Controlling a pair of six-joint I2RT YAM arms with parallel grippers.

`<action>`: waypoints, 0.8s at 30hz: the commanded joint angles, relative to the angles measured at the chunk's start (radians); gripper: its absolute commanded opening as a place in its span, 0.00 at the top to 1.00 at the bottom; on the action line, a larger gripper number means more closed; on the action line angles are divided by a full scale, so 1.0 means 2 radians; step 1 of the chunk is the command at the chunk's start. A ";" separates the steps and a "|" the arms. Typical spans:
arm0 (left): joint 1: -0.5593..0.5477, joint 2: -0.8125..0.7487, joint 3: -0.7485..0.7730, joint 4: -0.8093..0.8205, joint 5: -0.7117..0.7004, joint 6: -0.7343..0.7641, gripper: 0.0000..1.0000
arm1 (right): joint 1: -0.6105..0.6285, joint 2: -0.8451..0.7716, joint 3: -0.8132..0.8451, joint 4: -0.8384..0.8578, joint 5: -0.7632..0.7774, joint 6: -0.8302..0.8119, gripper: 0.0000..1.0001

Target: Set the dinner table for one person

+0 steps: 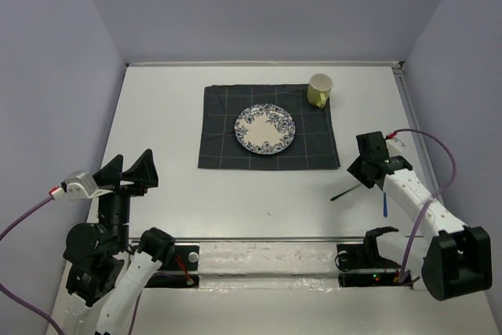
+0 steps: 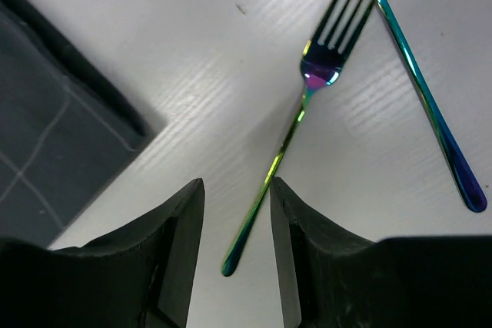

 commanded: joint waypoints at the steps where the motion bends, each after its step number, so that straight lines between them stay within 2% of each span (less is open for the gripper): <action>1: -0.021 -0.090 0.005 0.012 -0.025 0.003 0.01 | -0.005 0.016 -0.008 -0.024 0.007 0.043 0.55; 7: -0.042 -0.093 0.005 0.012 -0.026 0.005 0.01 | -0.011 0.030 -0.025 -0.011 0.002 0.047 0.58; 24: -0.045 -0.091 0.004 0.012 -0.025 0.006 0.01 | -0.044 0.093 -0.036 0.056 0.002 0.031 0.67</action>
